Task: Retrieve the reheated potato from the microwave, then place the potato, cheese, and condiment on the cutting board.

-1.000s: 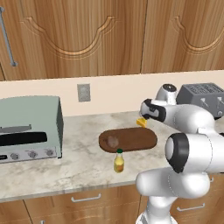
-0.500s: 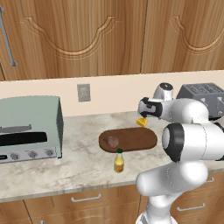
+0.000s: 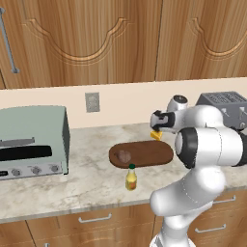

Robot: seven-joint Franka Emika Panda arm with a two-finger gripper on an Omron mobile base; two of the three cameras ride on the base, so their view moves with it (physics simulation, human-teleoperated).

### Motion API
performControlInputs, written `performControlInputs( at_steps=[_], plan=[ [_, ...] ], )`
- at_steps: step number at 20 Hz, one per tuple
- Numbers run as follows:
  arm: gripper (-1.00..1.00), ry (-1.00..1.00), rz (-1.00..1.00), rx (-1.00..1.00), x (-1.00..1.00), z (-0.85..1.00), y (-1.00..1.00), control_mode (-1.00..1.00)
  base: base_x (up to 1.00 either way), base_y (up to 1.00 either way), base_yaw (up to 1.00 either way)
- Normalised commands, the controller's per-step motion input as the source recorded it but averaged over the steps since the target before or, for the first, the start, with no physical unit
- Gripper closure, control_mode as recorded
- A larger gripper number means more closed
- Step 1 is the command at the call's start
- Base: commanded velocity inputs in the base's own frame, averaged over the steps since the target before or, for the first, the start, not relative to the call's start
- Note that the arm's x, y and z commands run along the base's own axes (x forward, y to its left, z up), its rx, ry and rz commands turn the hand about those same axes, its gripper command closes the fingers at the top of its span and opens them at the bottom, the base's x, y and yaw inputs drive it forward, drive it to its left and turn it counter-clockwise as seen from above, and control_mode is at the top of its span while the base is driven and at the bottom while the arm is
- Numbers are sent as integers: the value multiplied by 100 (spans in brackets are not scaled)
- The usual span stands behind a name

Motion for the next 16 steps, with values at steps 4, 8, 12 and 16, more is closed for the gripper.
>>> performControlInputs(
  at_steps=[4,8,12,16],
  plan=[
    [-100,0,0,0,24,-29,1,-100,0,0,0],
    [-100,0,0,0,30,-18,0,-100,0,0,0],
    [-100,0,0,0,29,-13,0,-100,0,0,0],
    [-100,0,0,0,29,-9,0,-100,0,0,0]
  ],
)
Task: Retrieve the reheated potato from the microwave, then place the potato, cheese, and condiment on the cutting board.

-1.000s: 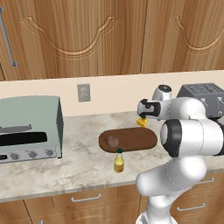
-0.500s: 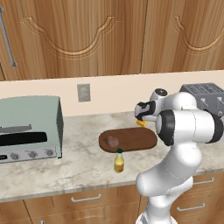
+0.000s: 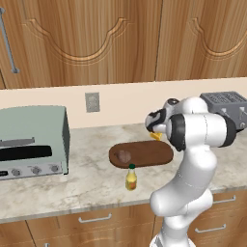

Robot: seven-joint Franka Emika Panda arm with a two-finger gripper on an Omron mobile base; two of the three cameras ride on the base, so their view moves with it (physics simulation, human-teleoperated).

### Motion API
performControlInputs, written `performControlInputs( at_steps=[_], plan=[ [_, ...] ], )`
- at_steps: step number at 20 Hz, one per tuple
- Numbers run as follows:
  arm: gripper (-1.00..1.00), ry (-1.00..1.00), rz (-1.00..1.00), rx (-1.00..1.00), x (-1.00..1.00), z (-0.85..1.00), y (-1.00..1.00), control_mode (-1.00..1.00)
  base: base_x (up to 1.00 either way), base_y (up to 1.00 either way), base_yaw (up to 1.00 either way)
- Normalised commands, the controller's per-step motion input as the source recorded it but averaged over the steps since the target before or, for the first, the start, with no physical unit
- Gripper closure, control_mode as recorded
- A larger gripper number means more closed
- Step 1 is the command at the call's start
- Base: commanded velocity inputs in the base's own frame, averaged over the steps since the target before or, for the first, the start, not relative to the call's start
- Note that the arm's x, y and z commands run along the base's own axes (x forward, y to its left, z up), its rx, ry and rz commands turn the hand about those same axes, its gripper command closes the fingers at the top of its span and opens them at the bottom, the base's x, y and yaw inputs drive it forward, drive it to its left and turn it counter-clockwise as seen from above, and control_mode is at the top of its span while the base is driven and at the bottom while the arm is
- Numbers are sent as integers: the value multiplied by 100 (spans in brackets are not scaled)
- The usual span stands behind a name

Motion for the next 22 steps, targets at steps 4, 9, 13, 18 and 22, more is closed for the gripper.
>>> performControlInputs(
  at_steps=[4,9,13,18,22],
  plan=[
    [-100,1,0,0,31,-15,0,-100,0,0,0],
    [-100,0,0,0,31,-14,0,-100,0,0,0],
    [-100,0,0,0,20,-16,0,-100,0,0,0],
    [-100,1,0,0,8,-16,-3,-100,0,0,0],
    [-100,0,-1,0,0,-13,-10,-100,0,0,0]
  ],
)
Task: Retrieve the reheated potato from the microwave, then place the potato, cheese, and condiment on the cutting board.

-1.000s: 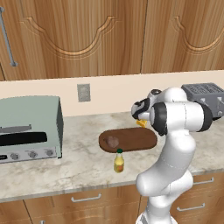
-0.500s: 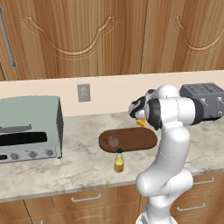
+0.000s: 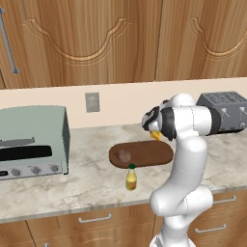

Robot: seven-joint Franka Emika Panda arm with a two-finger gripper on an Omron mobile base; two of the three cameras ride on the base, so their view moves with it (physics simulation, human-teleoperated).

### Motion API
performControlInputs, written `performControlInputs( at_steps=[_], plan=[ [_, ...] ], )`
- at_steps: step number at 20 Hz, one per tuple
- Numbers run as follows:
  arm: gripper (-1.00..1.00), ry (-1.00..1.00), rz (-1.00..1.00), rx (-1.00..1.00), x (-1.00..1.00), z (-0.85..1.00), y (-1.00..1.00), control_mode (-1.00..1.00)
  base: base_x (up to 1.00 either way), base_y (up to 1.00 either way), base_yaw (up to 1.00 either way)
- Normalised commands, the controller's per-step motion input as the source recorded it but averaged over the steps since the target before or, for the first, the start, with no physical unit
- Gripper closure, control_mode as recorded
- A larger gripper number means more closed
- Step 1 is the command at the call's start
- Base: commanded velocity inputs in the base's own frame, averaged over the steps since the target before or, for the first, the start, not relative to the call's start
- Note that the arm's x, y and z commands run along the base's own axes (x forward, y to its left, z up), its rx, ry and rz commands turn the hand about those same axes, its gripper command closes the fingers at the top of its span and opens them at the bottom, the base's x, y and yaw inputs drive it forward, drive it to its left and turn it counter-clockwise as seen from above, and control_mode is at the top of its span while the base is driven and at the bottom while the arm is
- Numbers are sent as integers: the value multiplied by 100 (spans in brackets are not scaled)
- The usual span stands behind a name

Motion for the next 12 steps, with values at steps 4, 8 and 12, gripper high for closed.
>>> performControlInputs(
  at_steps=[4,8,12],
  plan=[
    [-100,0,-2,0,0,-15,-7,-100,0,0,0],
    [-100,0,-1,0,2,-17,0,-100,0,0,0],
    [-100,0,0,0,10,-18,0,-100,0,0,0]
  ],
)
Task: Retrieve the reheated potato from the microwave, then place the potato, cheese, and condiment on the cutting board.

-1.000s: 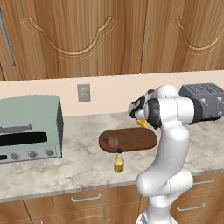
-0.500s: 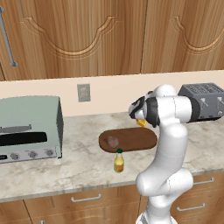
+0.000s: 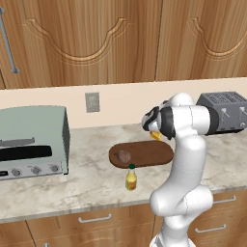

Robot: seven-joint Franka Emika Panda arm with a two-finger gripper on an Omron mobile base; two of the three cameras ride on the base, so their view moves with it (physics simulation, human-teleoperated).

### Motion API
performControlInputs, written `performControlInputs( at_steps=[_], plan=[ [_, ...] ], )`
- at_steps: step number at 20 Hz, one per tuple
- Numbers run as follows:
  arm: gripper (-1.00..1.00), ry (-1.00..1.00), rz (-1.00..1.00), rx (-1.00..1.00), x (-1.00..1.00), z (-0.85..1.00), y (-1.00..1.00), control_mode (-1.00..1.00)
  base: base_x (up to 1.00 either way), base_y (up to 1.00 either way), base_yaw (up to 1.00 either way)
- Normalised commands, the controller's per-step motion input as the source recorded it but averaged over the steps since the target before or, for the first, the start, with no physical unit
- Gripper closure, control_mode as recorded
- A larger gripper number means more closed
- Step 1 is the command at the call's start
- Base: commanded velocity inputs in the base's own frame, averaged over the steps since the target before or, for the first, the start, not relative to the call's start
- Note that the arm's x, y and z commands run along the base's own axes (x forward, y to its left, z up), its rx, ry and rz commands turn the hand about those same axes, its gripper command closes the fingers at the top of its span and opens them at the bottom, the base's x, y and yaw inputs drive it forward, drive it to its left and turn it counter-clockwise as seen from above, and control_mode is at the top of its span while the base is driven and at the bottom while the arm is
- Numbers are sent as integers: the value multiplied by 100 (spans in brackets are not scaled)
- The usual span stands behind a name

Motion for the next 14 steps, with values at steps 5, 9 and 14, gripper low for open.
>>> performControlInputs(
  at_steps=[5,9,14],
  plan=[
    [-100,1,0,1,9,-21,0,-100,0,0,0],
    [-100,4,0,2,3,-30,2,-100,0,0,0],
    [-100,2,-2,2,-8,-20,2,-100,0,0,0]
  ],
)
